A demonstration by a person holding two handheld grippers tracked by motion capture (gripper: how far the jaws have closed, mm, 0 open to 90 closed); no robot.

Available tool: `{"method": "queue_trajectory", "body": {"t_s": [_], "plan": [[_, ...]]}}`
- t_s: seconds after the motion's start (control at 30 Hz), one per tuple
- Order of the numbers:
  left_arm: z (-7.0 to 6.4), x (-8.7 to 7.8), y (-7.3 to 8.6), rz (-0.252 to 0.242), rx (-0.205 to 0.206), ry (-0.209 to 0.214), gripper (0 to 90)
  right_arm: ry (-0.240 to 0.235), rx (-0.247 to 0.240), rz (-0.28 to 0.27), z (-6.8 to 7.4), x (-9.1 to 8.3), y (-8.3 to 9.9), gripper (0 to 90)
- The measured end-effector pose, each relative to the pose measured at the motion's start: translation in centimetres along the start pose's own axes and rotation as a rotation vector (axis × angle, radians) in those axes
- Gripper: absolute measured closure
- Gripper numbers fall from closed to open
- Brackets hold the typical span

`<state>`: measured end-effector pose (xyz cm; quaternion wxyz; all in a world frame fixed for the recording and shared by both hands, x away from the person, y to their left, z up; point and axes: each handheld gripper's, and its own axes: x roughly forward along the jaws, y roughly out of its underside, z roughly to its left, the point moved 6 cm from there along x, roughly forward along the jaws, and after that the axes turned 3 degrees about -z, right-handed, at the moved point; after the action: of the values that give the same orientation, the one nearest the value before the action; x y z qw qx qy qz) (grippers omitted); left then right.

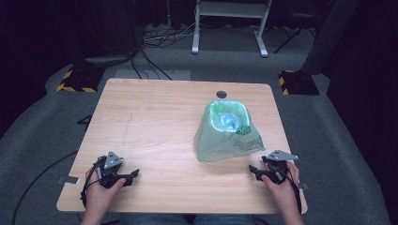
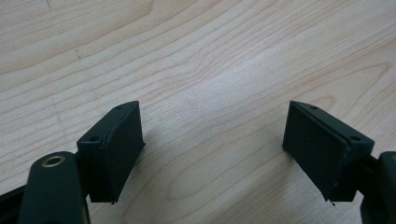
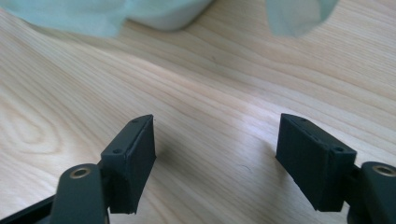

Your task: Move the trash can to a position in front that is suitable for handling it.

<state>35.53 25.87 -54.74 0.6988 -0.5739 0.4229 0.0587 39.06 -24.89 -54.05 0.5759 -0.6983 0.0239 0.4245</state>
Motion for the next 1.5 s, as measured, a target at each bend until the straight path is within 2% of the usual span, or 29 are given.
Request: {"method": "queue_trajectory", "body": {"t_s": [0.13, 0.17, 0.27, 0.37, 0.43, 0.57, 0.83, 0.97, 1.07, 1.17, 1.3, 1.43, 1.5], "plan": [[0.0, 0.0, 0.0, 0.001, 0.001, -0.001, 20.1, -0.033, 0.032, -0.040, 0.3, -0.6, -0.7, 28.9], [0.0, 0.0, 0.0, 0.000, 0.000, 0.000, 20.1, -0.035, 0.038, -0.066, 0.4, -1.5, -1.7, 29.0], [0.0, 0.0, 0.0, -0.001, -0.001, 0.000, 20.1, -0.029, 0.011, -0.090, 0.5, -2.8, -3.1, 29.3], [-0.1, -0.1, 0.1, -0.003, -0.014, -0.010, 20.3, -0.040, -0.043, -0.091, 0.9, -4.0, -4.6, 29.1], [-0.1, -0.1, 0.1, -0.008, -0.020, -0.019, 20.9, -0.042, -0.060, -0.097, 1.2, -4.5, -5.5, 28.9], [-0.2, -0.2, 0.1, -0.010, -0.019, -0.026, 23.2, -0.067, -0.049, -0.123, 1.5, -5.7, -7.1, 30.5], [-0.2, -0.6, 0.3, -0.009, -0.032, -0.032, 26.2, -0.038, -0.046, -0.157, 1.5, -8.2, -9.5, 31.9], [0.0, -1.2, 0.1, -0.027, -0.021, -0.049, 27.1, -0.045, -0.062, -0.185, 1.5, -8.2, -10.6, 29.5], [0.2, -1.9, 0.0, -0.050, -0.034, -0.062, 27.8, -0.052, -0.081, -0.202, 1.6, -7.8, -11.6, 27.8], [0.3, -2.4, 0.3, -0.050, -0.038, -0.063, 28.1, -0.059, -0.106, -0.214, 1.7, -7.1, -12.8, 27.3], [0.6, -2.8, 0.7, -0.057, -0.056, -0.077, 28.3, -0.069, -0.096, -0.227, 1.7, -6.1, -14.3, 25.8], [0.7, -3.1, 1.0, -0.056, -0.060, -0.085, 28.3, -0.047, -0.097, -0.236, 1.3, -5.0, -15.8, 25.7], [0.8, -3.2, 1.1, -0.059, -0.065, -0.093, 27.5, -0.040, -0.106, -0.235, 1.1, -4.4, -16.3, 29.5]]}}
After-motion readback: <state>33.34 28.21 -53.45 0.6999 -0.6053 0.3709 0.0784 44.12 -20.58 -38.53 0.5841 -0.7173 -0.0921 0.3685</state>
